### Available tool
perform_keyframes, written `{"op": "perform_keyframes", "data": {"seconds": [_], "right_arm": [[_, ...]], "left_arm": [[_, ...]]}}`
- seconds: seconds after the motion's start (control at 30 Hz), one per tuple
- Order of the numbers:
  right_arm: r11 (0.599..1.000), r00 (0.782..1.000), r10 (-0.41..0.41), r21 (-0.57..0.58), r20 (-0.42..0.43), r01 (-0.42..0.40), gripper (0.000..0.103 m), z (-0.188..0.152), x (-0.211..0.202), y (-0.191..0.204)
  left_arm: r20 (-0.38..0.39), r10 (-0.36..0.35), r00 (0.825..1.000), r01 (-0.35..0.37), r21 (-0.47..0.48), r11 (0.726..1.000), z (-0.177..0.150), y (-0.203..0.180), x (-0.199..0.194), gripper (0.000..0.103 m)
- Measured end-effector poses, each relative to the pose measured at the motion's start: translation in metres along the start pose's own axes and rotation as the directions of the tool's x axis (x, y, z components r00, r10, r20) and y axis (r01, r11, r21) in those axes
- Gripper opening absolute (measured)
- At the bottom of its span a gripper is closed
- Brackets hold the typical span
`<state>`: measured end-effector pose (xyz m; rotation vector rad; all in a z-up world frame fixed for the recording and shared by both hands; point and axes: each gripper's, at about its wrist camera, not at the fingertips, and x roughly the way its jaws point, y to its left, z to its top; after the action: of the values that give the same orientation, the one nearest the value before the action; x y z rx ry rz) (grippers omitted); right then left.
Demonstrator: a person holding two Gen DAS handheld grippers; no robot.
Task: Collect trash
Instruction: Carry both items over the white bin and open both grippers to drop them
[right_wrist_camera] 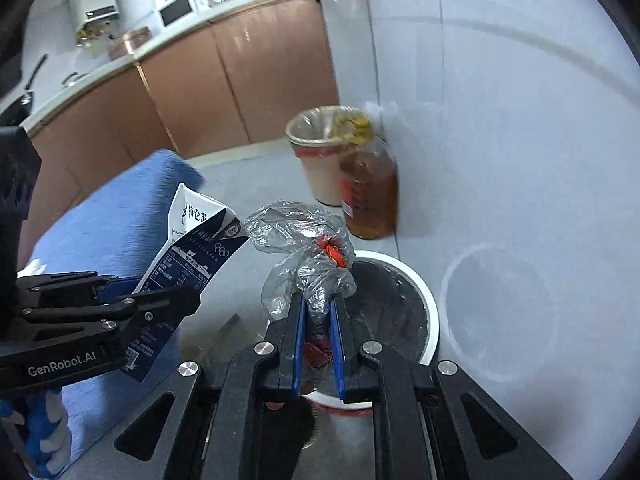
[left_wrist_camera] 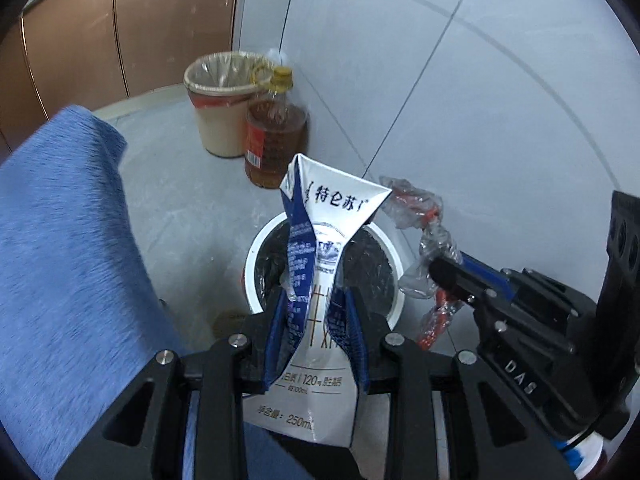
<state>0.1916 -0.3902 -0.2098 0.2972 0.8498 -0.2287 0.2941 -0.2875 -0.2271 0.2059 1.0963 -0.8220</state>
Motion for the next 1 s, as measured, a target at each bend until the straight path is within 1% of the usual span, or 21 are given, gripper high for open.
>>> {"op": "perform_keyframes", "data": {"seconds": [0.13, 0.3, 0.4, 0.47, 0.53, 0.57, 0.6, 0.67, 0.83, 1.0], "right_arm": [[0.999, 0.998, -0.047, 0.001, -0.031, 0.047, 0.012, 0.001, 0.032, -0.017], [0.997, 0.995, -0.08, 0.007, -0.054, 0.08, 0.012, 0.001, 0.053, -0.028], [0.995, 0.993, -0.095, 0.012, -0.065, 0.096, 0.014, 0.001, 0.062, -0.033], [0.994, 0.992, -0.105, 0.02, -0.071, 0.107, 0.015, 0.001, 0.069, -0.038], [0.993, 0.99, -0.117, 0.022, -0.077, 0.119, 0.025, 0.0, 0.073, -0.041], [0.991, 0.988, -0.13, 0.023, -0.08, 0.132, 0.033, -0.001, 0.075, -0.042], [0.99, 0.988, -0.133, 0.026, -0.082, 0.136, 0.038, -0.002, 0.077, -0.044], [0.99, 0.987, -0.134, 0.034, -0.085, 0.137, 0.04, -0.004, 0.077, -0.046], [0.99, 0.988, -0.132, 0.04, -0.075, 0.135, 0.04, -0.006, 0.066, -0.042], [0.993, 0.993, -0.113, 0.041, -0.033, 0.114, 0.041, -0.002, 0.044, -0.028]], "left_arm": [[-0.046, 0.009, 0.999, -0.009, -0.016, 1.0, 0.007, 0.001, 0.031, 0.028], [-0.088, 0.01, 0.996, -0.013, -0.037, 0.999, 0.017, 0.001, 0.057, 0.029], [-0.102, -0.004, 0.995, -0.003, -0.071, 0.997, 0.021, 0.008, 0.067, 0.029], [-0.104, -0.028, 0.994, 0.018, -0.096, 0.995, 0.025, 0.011, 0.071, 0.031], [-0.093, -0.045, 0.995, 0.033, -0.124, 0.992, 0.027, 0.015, 0.073, 0.046], [-0.087, -0.052, 0.995, 0.04, -0.132, 0.99, 0.029, 0.017, 0.073, 0.048], [-0.08, -0.06, 0.995, 0.048, -0.143, 0.989, 0.029, 0.019, 0.072, 0.049], [-0.064, -0.075, 0.995, 0.064, -0.161, 0.985, 0.03, 0.022, 0.067, 0.049], [0.002, -0.073, 0.997, 0.072, -0.185, 0.98, 0.028, 0.025, 0.041, 0.049], [0.09, -0.054, 0.994, 0.071, -0.189, 0.979, 0.022, 0.023, -0.007, 0.049]]}}
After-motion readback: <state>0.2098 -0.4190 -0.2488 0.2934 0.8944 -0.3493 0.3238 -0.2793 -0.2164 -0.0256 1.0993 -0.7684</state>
